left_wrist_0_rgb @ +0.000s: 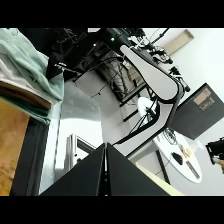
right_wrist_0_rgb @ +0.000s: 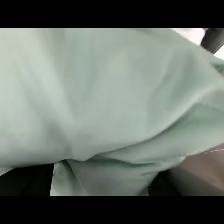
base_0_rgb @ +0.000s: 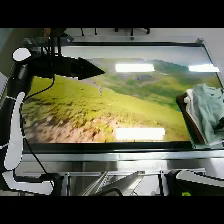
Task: Fold the shirts.
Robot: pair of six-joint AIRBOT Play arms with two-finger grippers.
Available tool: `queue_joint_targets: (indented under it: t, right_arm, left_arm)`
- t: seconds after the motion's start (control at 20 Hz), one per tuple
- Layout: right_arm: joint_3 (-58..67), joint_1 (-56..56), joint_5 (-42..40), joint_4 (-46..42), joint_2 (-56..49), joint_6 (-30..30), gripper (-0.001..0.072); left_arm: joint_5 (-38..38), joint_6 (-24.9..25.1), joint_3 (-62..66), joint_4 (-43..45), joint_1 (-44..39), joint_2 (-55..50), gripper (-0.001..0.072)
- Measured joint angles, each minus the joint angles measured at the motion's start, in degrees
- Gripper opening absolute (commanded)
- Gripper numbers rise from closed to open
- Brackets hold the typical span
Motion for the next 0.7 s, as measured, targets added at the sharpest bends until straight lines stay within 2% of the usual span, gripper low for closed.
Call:
queue_joint_targets:
  t: [0.35,0.4,0.45,0.5,0.6,0.7]
  right_arm:
    - [15.47,1.4,11.63,3.48,1.77,2.51,0.0601]
    - [18.05,2.12,12.76,5.14,2.71,2.93,0.0536]
    - [20.28,3.06,13.4,7.48,3.85,3.19,0.0279]
    - [21.84,4.2,13.31,10.43,5.01,3.5,0.0056]
    - [23.63,7.32,12.22,16.44,6.95,2.38,0.0019]
    - [24.0,12.07,10.08,21.16,8.35,0.24,0.0019]
  left_arm:
    - [2.01,0.11,0.92,-0.02,0.13,0.0,0.0019]
    - [2.08,-0.09,1.81,-0.02,0.57,0.0,0.0019]
    - [2.25,-0.33,2.99,-0.02,1.2,0.0,0.0019]
    - [2.38,-0.81,4.52,-0.02,2.08,0.0,0.0018]
    - [2.45,-2.45,7.23,-0.02,3.96,0.17,0.0018]
    - [2.58,-3.91,7.56,0.22,5.35,1.55,0.0018]
